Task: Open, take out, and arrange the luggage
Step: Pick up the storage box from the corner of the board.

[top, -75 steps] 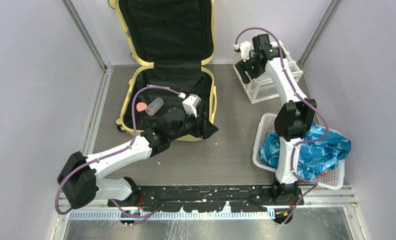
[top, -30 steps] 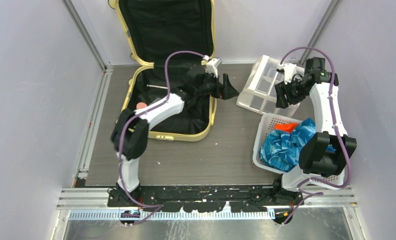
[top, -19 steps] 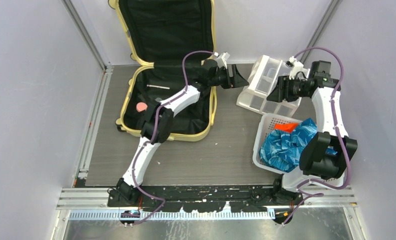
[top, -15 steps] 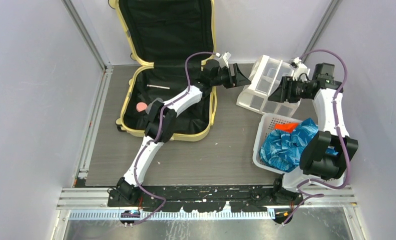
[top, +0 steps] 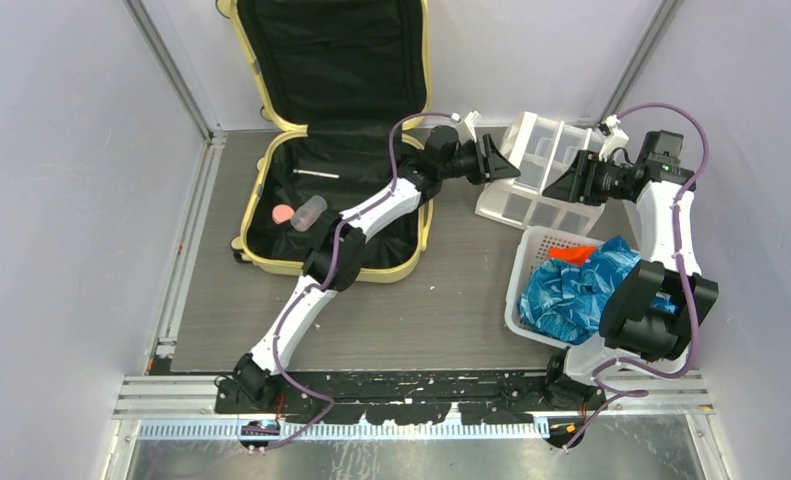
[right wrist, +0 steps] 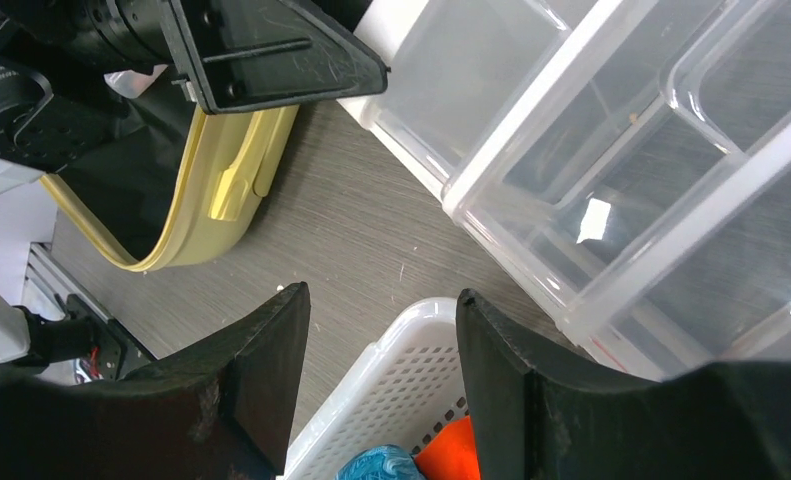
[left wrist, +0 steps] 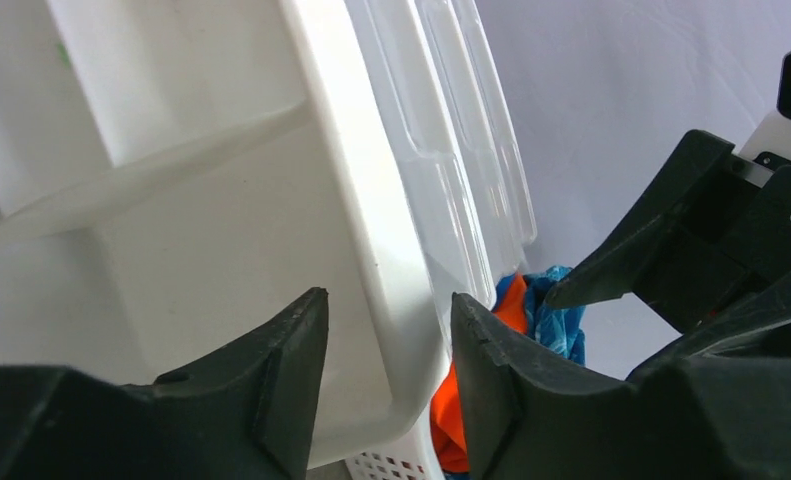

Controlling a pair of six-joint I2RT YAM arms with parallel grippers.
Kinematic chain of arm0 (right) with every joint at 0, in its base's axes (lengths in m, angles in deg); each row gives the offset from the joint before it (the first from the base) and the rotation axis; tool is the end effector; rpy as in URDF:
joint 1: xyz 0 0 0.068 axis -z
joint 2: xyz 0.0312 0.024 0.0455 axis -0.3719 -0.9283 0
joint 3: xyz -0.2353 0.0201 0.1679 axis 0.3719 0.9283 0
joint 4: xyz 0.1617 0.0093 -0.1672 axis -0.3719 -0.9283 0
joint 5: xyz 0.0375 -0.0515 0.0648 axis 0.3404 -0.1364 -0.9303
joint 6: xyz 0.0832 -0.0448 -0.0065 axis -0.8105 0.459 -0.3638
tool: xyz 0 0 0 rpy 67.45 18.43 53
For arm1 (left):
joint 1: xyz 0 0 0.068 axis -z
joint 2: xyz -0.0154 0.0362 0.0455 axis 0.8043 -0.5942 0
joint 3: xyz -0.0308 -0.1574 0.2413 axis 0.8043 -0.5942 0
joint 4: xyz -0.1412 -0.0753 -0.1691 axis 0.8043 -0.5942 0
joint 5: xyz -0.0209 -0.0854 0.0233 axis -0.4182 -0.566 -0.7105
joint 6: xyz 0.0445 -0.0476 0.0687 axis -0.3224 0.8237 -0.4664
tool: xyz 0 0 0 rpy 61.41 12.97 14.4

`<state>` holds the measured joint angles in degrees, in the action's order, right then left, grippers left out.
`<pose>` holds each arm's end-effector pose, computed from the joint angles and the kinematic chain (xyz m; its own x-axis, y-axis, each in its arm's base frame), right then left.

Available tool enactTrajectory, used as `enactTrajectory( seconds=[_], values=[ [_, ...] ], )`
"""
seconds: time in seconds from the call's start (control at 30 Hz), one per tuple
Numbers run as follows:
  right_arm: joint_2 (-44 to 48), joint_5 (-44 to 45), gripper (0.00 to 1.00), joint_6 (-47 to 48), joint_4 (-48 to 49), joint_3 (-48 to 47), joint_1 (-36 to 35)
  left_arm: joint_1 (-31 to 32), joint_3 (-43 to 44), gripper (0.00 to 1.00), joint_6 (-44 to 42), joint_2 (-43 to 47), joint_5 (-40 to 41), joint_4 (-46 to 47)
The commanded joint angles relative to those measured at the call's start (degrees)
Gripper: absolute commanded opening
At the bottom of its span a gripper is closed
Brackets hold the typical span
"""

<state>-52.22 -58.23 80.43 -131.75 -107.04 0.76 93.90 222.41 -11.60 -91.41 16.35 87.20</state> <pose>0.3100 -0.0569 0.3133 -0.7028 0.1383 -0.6978 -0.3340 0.8019 0.4954 0.4527 -0.4444 0.2377 -0.8411 -0.2123 -0.4974 0.4522 0.2284 -0.8622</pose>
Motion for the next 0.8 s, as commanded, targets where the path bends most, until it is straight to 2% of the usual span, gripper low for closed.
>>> enactTrajectory(
  seconds=[0.0, 0.07, 0.13, 0.17, 0.37, 0.47, 0.57, 0.77],
  values=[
    [1.61, -1.66, 0.60, -0.44, 1.43, -0.27, 0.90, 0.59, 3.62, 0.43, 0.95, 0.12, -0.55, 0.04],
    [1.64, -1.82, 0.60, -0.29, 1.29, -0.28, 1.17, 0.60, 3.77, 0.31, 1.09, 0.19, -0.55, 0.05],
    [1.69, -2.05, 0.60, -0.13, 1.13, -0.27, 1.42, 0.53, 3.76, 0.05, 1.41, 0.30, -0.99, 0.48],
    [1.73, -2.14, 0.60, -0.09, 1.07, -0.28, 1.53, 0.51, 3.70, 0.02, 1.62, 0.38, -1.25, 0.76],
    [2.39, -3.93, 0.60, 0.73, -0.17, -0.71, 2.32, -0.54, -1.33, 0.00, 0.78, 6.59, -2.08, 5.30],
    [3.52, -6.50, 0.60, -1.90, 1.21, -0.52, 2.46, -1.23, -5.67, 0.00, -3.99, 12.54, -1.63, 5.29],
    [4.88, -8.25, 0.60, -11.74, 8.21, 1.49, 2.46, -1.42, -9.36, 0.00, -12.76, 18.80, -0.98, 1.22],
    [4.04, -10.97, 0.56, -38.24, 30.52, 3.50, 1.76, -1.19, -15.87, 0.00, -25.68, 30.32, 0.55, -8.16]
  ],
)
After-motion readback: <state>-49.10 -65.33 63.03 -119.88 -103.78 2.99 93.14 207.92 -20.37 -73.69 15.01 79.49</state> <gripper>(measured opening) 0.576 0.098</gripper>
